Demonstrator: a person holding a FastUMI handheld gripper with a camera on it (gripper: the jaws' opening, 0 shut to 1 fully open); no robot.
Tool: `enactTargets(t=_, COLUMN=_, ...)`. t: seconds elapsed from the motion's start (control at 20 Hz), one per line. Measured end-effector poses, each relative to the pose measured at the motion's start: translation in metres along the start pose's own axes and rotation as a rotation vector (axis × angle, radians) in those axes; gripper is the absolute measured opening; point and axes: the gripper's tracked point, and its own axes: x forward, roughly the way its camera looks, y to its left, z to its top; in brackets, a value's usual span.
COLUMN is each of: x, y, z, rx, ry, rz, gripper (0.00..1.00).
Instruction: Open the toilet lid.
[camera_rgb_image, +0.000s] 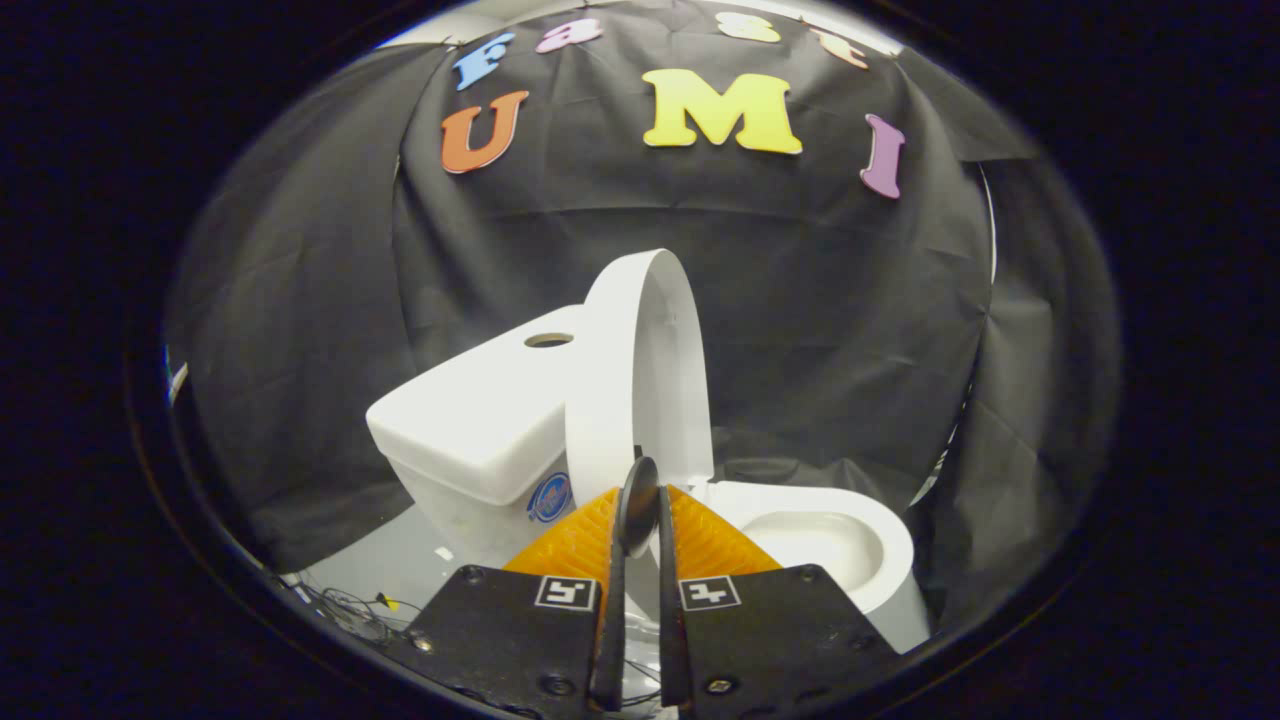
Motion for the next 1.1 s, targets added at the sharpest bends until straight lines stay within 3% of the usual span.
enactTargets(t=0.1, x=-0.009, y=0.006, z=0.004, rx=-0.028, ry=-0.033, rz=0.046, gripper=0.26)
enactTargets(t=0.25, x=-0.04, y=-0.008, z=0.015, rx=-0.073, ry=-0.151, rz=0.019, gripper=0.81)
enactTargets(t=0.4, x=-0.076, y=-0.027, z=0.022, rx=-0.045, ry=-0.263, rz=0.011, gripper=0.85)
enactTargets(t=0.6, x=-0.121, y=-0.08, z=0.011, rx=0.038, ry=-0.345, rz=-0.04, gripper=1.0)
enactTargets(t=1.0, x=-0.156, y=-0.203, z=-0.032, rx=0.152, ry=-0.385, rz=-0.193, gripper=1.0)
enactTargets(t=1.1, x=-0.165, y=-0.219, z=-0.035, rx=0.176, ry=-0.413, rz=-0.199, gripper=1.0)
